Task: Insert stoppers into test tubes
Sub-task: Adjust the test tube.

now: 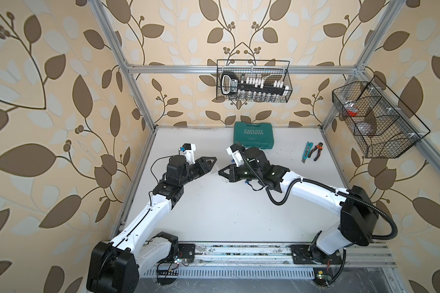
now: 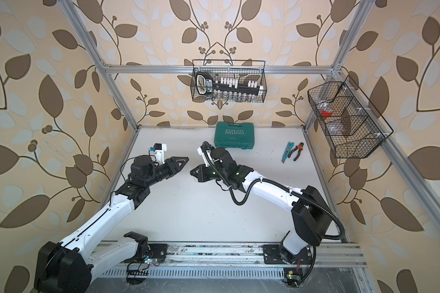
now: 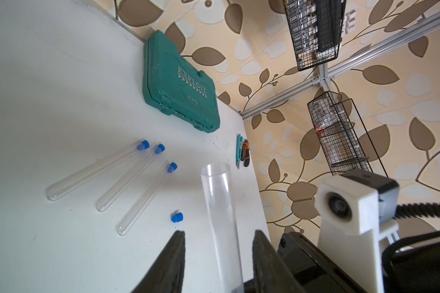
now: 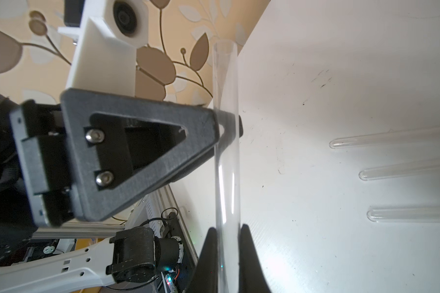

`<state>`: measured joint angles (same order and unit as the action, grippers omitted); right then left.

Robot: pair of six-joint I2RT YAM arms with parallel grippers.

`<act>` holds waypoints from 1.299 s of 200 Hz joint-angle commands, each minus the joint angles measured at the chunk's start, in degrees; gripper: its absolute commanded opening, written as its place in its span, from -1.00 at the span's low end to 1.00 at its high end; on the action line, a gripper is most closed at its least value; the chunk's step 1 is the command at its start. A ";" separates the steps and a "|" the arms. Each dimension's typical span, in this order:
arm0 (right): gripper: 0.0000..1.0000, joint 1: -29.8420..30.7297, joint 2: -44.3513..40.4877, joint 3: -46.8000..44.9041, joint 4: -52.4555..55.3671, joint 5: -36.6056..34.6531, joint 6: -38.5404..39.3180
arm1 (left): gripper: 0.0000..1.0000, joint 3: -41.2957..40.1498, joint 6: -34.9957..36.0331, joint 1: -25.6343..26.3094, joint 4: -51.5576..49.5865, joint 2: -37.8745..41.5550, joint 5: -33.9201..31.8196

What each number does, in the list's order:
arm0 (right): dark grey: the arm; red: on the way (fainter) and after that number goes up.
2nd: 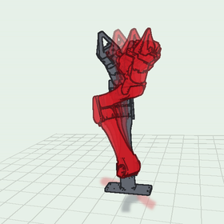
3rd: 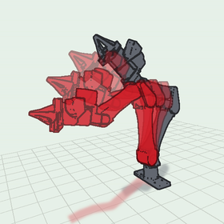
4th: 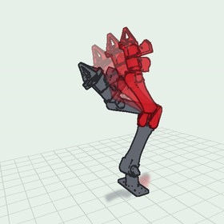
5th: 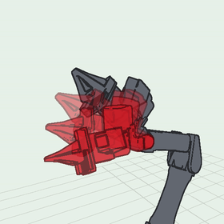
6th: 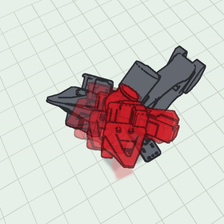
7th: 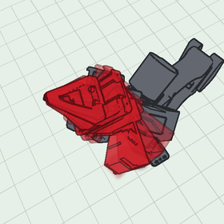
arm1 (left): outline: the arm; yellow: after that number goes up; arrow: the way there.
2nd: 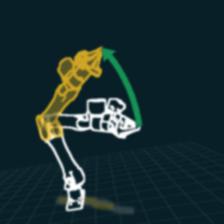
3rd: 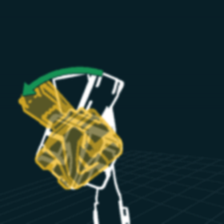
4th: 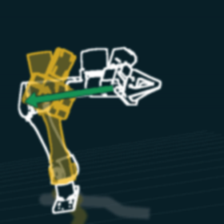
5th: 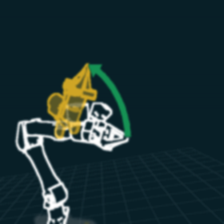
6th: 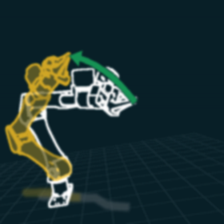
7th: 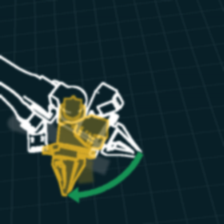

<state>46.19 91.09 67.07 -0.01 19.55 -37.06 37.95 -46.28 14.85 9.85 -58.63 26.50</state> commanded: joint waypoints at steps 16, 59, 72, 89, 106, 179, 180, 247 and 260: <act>-1.00 0.54 1.16 2.23 -2.55 1.10 -1.74 | -0.19 1.68 -1.03 0.86 3.33 0.10 -1.95; -1.00 1.08 2.29 2.28 -4.33 1.63 -3.00 | -0.28 1.68 -1.95 1.15 3.76 -0.61 -2.40; -1.00 1.02 2.51 2.37 -4.60 1.75 -3.24 | -0.31 1.60 -2.06 1.24 4.03 -0.54 -2.59; -1.00 1.13 2.75 2.20 -5.07 1.87 -3.71 | -0.39 1.48 -2.09 1.25 4.22 -0.52 -2.64; -1.00 1.16 2.95 2.17 -5.43 1.93 -4.12 | -0.45 1.33 -2.15 1.32 4.25 -0.43 -2.84; -1.00 1.53 3.13 2.28 -5.75 1.85 -4.49 | -0.68 1.23 -1.63 1.41 4.22 -0.08 -3.02; -1.00 1.53 3.09 2.28 -5.77 1.83 -4.50 | -0.68 1.19 -1.62 1.41 4.22 -0.08 -3.03; -0.03 0.58 1.42 2.02 -5.09 4.45 -3.17 | -0.76 2.14 3.83 1.50 2.18 -0.02 -3.92; 0.01 0.39 1.32 1.67 -4.87 5.36 -3.03 | -0.76 2.22 4.14 1.50 2.66 0.01 -3.87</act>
<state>47.07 93.19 67.51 -4.56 22.13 -40.45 37.95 -45.50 15.84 11.27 -59.37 23.46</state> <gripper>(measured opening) 0.492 0.166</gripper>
